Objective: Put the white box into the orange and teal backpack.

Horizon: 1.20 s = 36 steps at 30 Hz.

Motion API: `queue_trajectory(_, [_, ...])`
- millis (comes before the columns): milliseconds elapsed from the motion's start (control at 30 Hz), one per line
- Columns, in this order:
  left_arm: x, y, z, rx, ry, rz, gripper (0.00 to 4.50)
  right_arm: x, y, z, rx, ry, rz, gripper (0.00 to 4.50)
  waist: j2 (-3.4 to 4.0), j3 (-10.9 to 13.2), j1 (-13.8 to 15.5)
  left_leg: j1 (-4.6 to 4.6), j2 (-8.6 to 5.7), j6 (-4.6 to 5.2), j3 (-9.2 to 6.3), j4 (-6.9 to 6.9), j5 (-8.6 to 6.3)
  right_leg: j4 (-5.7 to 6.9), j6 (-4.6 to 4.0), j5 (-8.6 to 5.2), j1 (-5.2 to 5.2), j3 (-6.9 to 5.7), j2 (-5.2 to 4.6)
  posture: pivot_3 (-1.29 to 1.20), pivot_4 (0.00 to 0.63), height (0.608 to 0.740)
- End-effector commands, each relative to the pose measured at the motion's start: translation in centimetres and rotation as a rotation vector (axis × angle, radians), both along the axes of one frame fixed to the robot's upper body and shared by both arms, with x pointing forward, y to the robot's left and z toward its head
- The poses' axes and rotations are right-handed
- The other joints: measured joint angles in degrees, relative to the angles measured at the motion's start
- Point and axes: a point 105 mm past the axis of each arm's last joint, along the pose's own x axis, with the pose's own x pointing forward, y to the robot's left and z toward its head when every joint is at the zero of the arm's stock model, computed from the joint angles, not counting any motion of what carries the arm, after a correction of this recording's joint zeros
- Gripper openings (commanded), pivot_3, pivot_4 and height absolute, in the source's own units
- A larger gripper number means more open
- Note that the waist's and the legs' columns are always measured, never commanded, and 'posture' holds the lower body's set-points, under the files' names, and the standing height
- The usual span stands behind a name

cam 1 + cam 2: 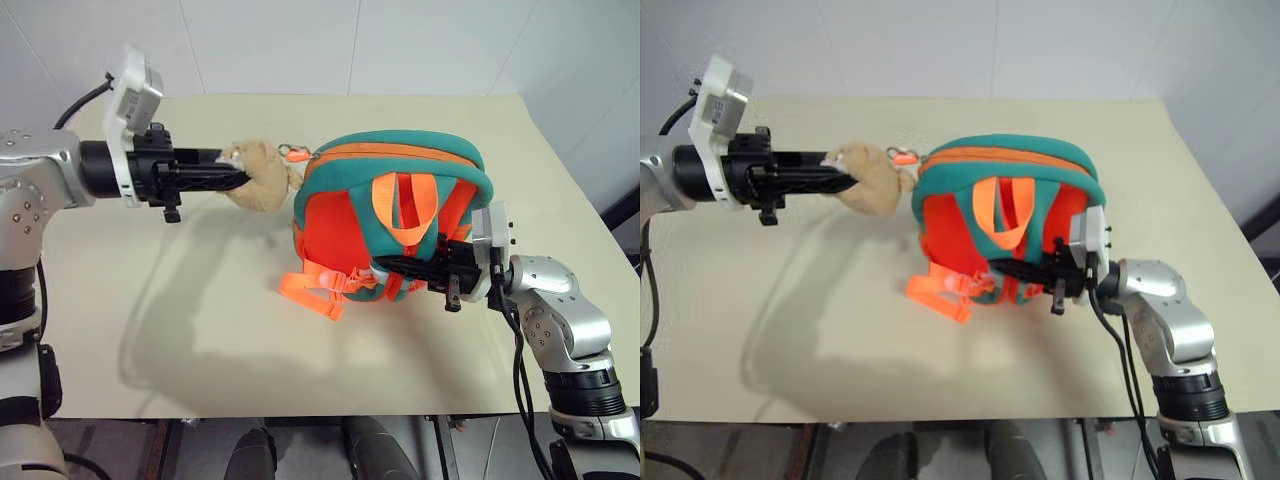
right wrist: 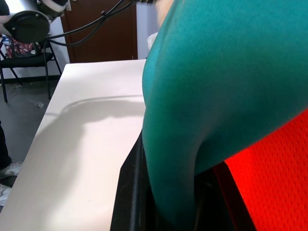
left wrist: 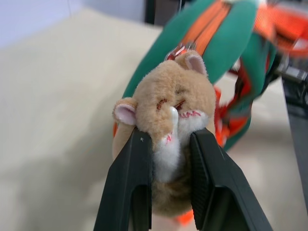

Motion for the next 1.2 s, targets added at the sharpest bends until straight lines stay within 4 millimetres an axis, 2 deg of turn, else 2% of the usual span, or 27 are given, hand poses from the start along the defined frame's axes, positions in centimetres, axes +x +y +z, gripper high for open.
queue_trajectory(33, [0.5, 1.4, -0.4, 0.053, -0.006, 0.042, 0.62, -0.5, -0.4, 1.5, 0.033, -0.06, -0.002, 0.03, 0.0, 0.0, 0.14, -0.01, 0.0, 0.0, -0.01, 0.03, 0.0, 0.0, 0.0, 0.0, 0.0, 0.0, 0.0, 0.0, 0.15, 0.74])
queue_trajectory(267, [1.5, 2.0, -4.1, 0.222, 0.094, 0.016, 0.62, -0.4, -0.3, 1.5, 0.028, -0.059, 0.003, 0.03, 0.0, 0.0, 0.08, -0.01, 0.0, 0.01, 0.0, 0.04, 0.0, 0.01, 0.0, 0.0, 0.01, 0.0, 0.02, 0.0, 0.15, 0.74])
queue_trajectory(467, [2.6, 2.0, -6.2, 0.315, 0.149, -0.023, 0.62, -0.3, -0.3, 1.6, 0.025, -0.063, 0.004, 0.03, 0.0, 0.0, 0.21, -0.03, 0.0, 0.01, 0.0, 0.06, 0.0, 0.01, 0.0, 0.0, 0.01, 0.0, 0.02, 0.0, 0.15, 0.74])
queue_trajectory(733, [5.5, 2.9, -9.0, 0.524, 0.153, 0.038, 0.6, -0.4, -0.3, 1.4, 0.009, -0.056, -0.006, 0.03, 0.0, 0.0, 0.23, -0.01, 0.0, 0.02, 0.0, 0.12, 0.0, 0.05, 0.01, 0.01, 0.04, 0.01, 0.02, 0.0, 0.15, 0.74])
queue_trajectory(833, [6.9, 2.3, -8.8, 0.506, 0.119, 0.069, 0.59, -0.4, -0.3, 1.5, 0.009, -0.056, -0.006, 0.03, 0.0, 0.0, 0.37, -0.02, 0.0, 0.02, 0.0, 0.16, 0.0, 0.05, 0.02, 0.02, 0.05, 0.02, 0.02, 0.0, 0.15, 0.74])
queue_trajectory(933, [7.4, 1.2, -7.9, 0.459, 0.084, 0.042, 0.59, -0.5, -0.4, 1.6, 0.008, -0.058, -0.007, 0.03, 0.0, 0.0, 0.47, -0.03, -0.01, 0.03, -0.01, 0.17, -0.01, 0.06, 0.03, 0.02, 0.06, 0.02, 0.02, 0.0, 0.15, 0.74])
queue_trajectory(1100, [6.7, -0.5, -5.8, 0.389, 0.031, -0.035, 0.59, -0.6, -0.4, 1.6, 0.009, -0.061, -0.009, 0.03, 0.0, 0.0, 0.28, -0.03, 0.0, 0.03, -0.01, 0.11, -0.01, 0.06, 0.03, 0.02, 0.04, 0.02, 0.02, 0.0, 0.15, 0.74])
queue_trajectory(1200, [5.4, -1.0, -3.6, 0.344, -0.013, -0.078, 0.59, -0.7, -0.4, 1.5, 0.011, -0.06, -0.011, 0.03, 0.0, 0.0, 0.29, -0.06, 0.0, 0.03, -0.01, 0.1, -0.01, 0.06, 0.04, 0.02, 0.02, 0.02, 0.02, 0.0, 0.15, 0.74])
